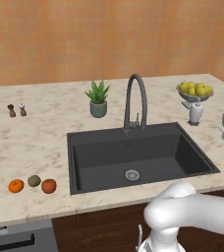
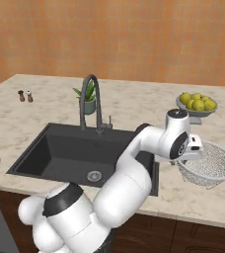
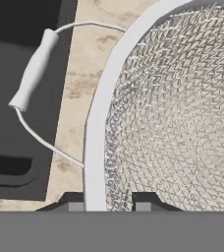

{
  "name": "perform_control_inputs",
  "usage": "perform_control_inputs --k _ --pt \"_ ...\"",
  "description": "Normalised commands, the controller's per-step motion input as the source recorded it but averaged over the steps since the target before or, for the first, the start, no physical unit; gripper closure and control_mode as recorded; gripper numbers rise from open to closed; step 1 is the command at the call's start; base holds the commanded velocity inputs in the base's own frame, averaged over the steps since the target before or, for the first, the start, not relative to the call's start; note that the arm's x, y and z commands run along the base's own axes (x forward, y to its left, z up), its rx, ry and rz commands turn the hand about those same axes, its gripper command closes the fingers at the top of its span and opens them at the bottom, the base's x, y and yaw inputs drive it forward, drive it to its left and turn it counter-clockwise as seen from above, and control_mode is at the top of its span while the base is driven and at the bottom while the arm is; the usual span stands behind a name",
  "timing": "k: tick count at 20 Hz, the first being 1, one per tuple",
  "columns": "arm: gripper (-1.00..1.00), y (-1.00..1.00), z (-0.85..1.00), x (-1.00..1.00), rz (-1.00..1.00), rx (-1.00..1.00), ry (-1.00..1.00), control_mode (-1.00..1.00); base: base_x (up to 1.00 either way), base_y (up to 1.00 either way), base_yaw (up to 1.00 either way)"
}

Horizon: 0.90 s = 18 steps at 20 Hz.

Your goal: Put the colander in the sink, put the orange, orange, kiwi in the colander, and turn on the sink faucet and pour water over the colander.

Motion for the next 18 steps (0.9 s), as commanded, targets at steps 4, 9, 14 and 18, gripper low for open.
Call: perform_control_inputs --k 4,9,14,18 --pt "1.00 1.00 0.00 -0.42 0.14 -0.13 -0.11 -1.00 0.00 0.00 0.00" --pt "1.00 1.00 0.03 -0.07 0.17 -0.01 -0.04 -1.00 0.00 0.00 0.00" --pt "1.00 0.99 0.04 0.00 0.13 0.00 0.00 -1.00 0.00 0.00 0.00" --pt "1.00 1.00 0.00 0.03 0.07 0.00 0.00 -1.00 0.00 0.00 0.00"
